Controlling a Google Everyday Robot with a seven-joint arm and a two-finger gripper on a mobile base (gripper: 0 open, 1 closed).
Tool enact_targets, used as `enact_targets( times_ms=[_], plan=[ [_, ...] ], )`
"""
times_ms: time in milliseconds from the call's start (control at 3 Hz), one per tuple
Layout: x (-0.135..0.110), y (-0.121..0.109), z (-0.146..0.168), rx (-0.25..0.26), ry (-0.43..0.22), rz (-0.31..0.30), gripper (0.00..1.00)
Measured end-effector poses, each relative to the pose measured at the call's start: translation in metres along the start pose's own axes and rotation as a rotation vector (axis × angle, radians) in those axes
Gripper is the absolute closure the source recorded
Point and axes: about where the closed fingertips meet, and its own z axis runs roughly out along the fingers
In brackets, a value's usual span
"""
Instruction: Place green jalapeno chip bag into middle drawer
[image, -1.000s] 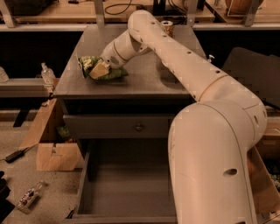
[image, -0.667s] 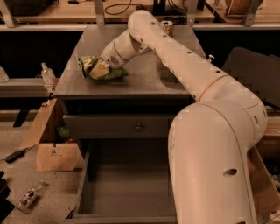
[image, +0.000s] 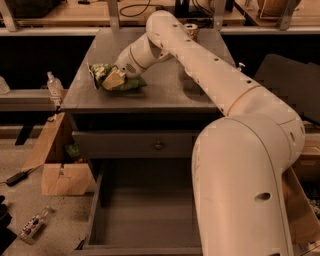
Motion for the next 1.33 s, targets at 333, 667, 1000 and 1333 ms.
enact_targets(
  times_ms=[333,667,1000,1333],
  plan=[
    [0.000,0.000,0.000,0.000,0.000,0.000,1.00],
    [0.000,0.000,0.000,0.000,0.000,0.000,1.00],
    [0.000,0.000,0.000,0.001,0.001,0.000,1.00],
    [-0.012,0.005,-0.029,0.076,0.078,0.005,1.00]
  ],
)
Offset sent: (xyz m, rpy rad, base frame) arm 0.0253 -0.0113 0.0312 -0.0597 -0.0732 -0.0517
